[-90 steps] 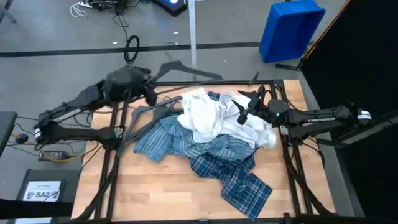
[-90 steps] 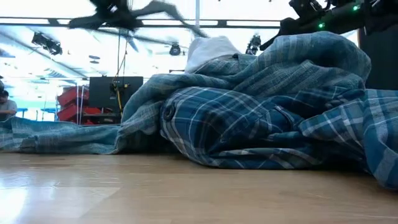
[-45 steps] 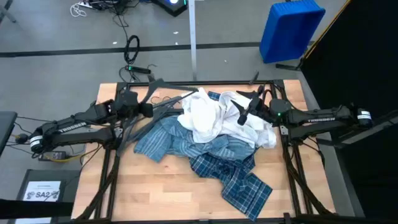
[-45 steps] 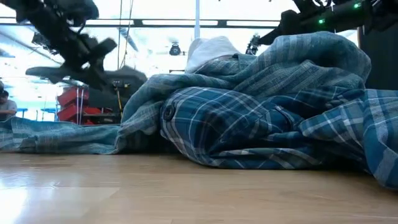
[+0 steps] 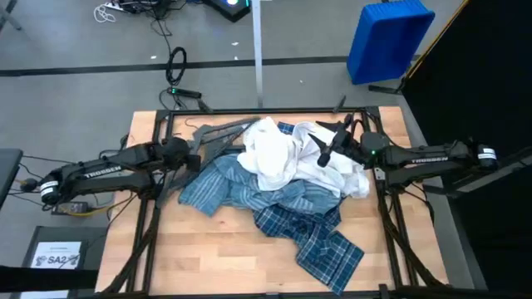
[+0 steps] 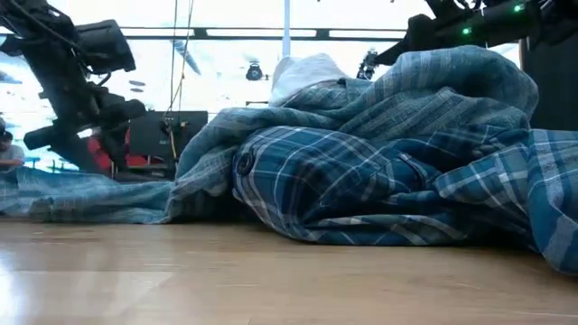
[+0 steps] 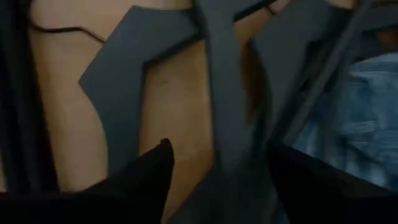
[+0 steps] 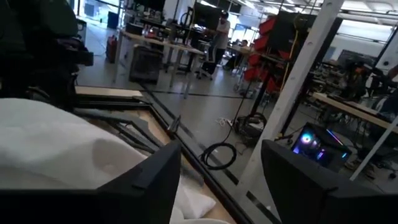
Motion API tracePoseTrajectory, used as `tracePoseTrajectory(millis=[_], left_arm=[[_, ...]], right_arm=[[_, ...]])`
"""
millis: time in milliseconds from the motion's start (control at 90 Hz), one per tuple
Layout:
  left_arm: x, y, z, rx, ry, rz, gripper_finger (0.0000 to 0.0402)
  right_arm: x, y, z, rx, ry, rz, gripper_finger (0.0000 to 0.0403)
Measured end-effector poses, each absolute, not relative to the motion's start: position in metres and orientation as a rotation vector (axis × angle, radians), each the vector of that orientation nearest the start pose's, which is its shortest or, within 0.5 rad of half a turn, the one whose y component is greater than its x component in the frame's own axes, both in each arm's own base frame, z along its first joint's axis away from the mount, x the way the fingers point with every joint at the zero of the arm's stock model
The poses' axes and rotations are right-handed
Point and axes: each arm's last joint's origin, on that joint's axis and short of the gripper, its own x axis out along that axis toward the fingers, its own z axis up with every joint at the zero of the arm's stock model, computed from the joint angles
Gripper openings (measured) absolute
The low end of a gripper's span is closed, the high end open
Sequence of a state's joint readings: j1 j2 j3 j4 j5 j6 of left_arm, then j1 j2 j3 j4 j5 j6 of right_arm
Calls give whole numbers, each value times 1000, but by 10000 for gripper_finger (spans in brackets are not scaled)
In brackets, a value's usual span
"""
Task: Hang clothes
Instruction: Remove the black hanger from the white shirt, then hang the black hanger on the hanging rack
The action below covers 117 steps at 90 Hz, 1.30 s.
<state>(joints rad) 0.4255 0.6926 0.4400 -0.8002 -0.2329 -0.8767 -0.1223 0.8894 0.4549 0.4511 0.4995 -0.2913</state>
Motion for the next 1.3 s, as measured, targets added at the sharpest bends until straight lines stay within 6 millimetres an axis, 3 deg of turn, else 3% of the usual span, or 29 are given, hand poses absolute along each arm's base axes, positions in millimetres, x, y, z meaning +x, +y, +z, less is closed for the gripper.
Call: tracePoseTrajectory(millis=[211, 478, 767, 1300], left_arm=[[106, 56, 188, -786, 722, 1002, 271], [104, 57, 187, -718, 739, 1047, 263], [115, 62, 192, -724, 630, 1017, 254], [140, 74, 154, -703, 898, 1099, 252]], right_arm=[[191, -37, 262, -277, 70, -616, 186], [191, -40, 263, -274, 58, -629, 189], [191, -39, 264, -272, 46, -606, 184], [191, -41, 263, -275, 57, -615, 184]])
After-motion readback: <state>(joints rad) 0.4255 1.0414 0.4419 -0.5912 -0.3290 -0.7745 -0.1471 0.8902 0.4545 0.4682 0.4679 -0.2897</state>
